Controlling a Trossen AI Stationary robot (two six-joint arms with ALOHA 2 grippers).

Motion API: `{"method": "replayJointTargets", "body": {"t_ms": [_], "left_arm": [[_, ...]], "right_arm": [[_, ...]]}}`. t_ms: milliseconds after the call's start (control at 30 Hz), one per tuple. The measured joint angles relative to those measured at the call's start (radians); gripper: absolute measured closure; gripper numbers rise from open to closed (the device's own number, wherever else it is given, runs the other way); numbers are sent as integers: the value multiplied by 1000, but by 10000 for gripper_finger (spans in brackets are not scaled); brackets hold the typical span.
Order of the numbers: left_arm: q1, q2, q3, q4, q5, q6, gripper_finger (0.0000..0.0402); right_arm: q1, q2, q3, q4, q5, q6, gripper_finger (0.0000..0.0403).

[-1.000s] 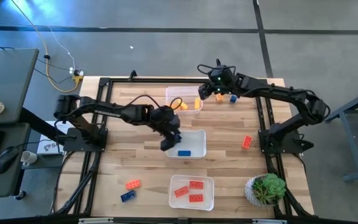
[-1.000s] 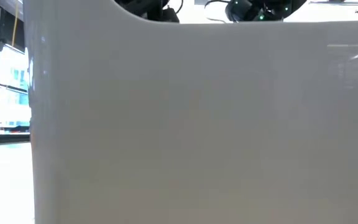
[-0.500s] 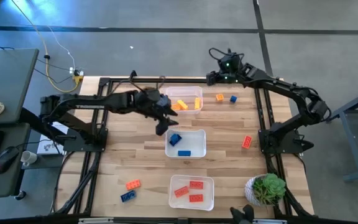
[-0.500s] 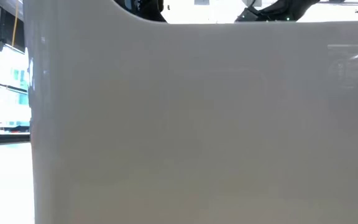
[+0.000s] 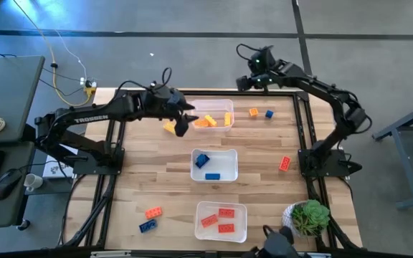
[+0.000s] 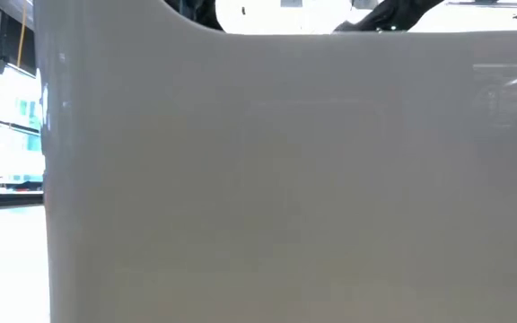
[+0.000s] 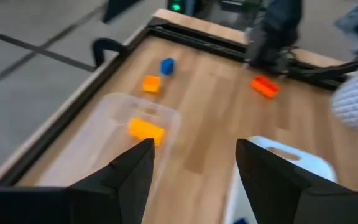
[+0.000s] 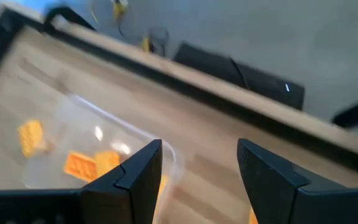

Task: Sort & place blocks by color
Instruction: Put the yellow game piece into the transparent bin

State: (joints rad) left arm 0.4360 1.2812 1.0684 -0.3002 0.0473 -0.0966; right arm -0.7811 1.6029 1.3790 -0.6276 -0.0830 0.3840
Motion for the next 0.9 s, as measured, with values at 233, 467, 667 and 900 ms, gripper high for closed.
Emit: {"method": "replayJointTargets", "body": {"t_ms": [233, 467, 667, 900], "left_arm": [[52, 0, 0, -44, -7, 22, 188], [76, 0, 0, -52, -7, 56, 188], [76, 0, 0, -51, -7, 92, 188], [76, 0, 0, -55, -9, 118, 188]], "right_arm": [[0, 96, 41, -171, 3, -4, 208], [0, 141, 43, -218, 14, -48, 208], [0, 193, 43, -263, 86, 53, 208], [0, 272, 43, -310, 51, 87, 208]]}}
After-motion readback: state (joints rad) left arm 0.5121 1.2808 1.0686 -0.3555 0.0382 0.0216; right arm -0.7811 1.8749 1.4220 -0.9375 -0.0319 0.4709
